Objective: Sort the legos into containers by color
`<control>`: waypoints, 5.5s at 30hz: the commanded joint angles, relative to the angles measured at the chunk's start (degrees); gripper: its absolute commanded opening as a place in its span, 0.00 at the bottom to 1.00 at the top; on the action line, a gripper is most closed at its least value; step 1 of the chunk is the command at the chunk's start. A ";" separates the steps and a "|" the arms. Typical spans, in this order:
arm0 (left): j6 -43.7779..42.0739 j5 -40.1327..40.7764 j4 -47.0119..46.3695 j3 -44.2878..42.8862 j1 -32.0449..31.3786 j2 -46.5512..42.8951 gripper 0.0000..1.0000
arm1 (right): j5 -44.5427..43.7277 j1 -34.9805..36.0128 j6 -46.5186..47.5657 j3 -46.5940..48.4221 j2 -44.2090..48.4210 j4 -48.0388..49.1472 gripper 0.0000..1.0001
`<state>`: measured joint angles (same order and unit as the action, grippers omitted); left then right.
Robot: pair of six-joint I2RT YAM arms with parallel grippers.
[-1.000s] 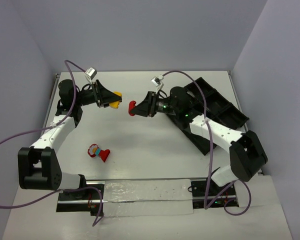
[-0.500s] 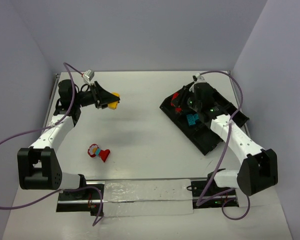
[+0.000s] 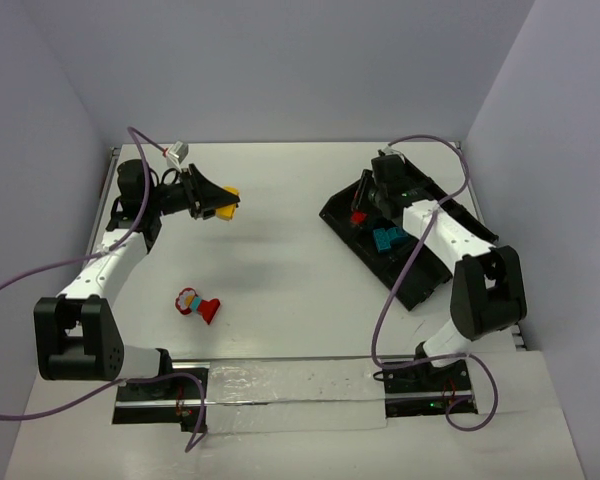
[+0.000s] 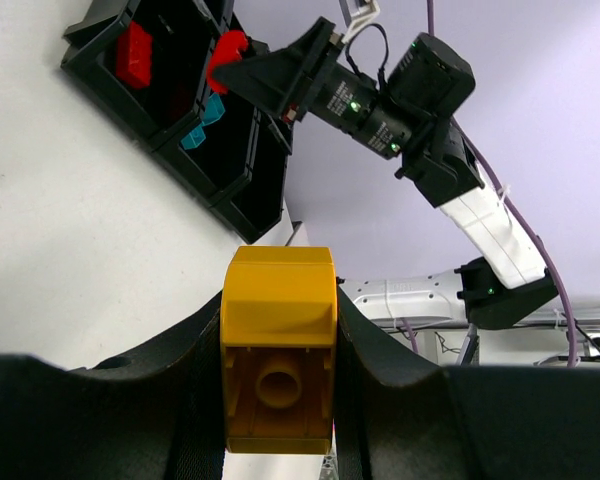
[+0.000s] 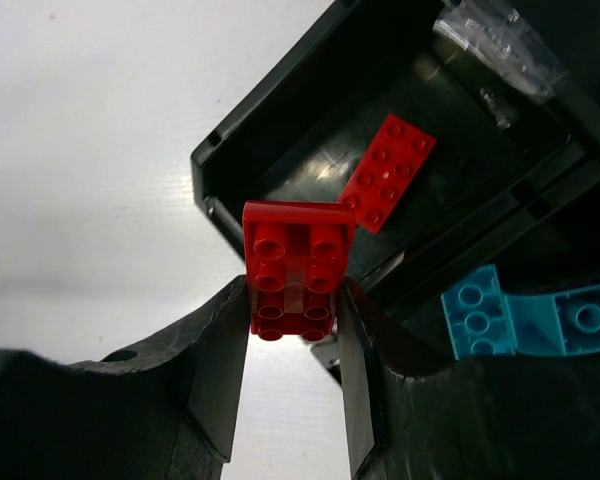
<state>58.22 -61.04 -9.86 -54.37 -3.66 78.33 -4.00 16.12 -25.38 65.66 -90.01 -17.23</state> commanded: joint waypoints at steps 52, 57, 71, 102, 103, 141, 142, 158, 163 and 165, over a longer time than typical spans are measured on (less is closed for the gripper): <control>-0.67 2.01 -2.81 -1.19 -4.83 2.88 0.00 | 26.53 16.81 2.16 -6.21 17.48 15.12 0.76; -4.21 6.25 2.69 -1.57 -6.70 5.65 0.00 | 22.94 17.28 2.01 -5.49 16.57 13.11 0.76; -19.30 57.73 29.57 -6.13 -21.01 18.25 0.00 | 2.75 14.82 1.12 -13.87 26.01 4.03 0.76; -17.18 86.23 44.53 -16.33 -35.13 25.12 0.91 | 3.73 13.15 0.42 -15.57 25.15 5.02 0.77; -16.83 86.42 45.26 -16.73 -35.24 24.78 0.88 | 4.00 13.15 0.44 -15.57 25.13 5.01 0.77; -14.98 85.47 48.01 -20.60 -35.89 27.40 0.53 | 6.55 13.15 0.86 -13.98 22.87 4.84 0.77; -14.98 85.35 48.07 -20.60 -35.89 27.53 0.53 | 6.55 13.21 0.86 -13.92 22.80 4.78 0.77; -15.07 85.52 48.62 -20.73 -35.89 27.09 0.27 | 6.28 13.20 0.86 -13.72 22.87 4.75 0.77; -18.10 81.09 49.32 -23.33 -34.68 23.07 0.00 | 6.72 13.15 0.78 -13.79 22.93 4.75 0.77; -21.21 73.58 46.67 -22.57 -32.38 19.87 0.00 | 7.27 13.23 0.85 -13.65 23.11 4.75 0.77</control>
<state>42.08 22.42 39.21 -73.96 -38.96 105.85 2.41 29.58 -24.60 50.13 -67.00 -13.67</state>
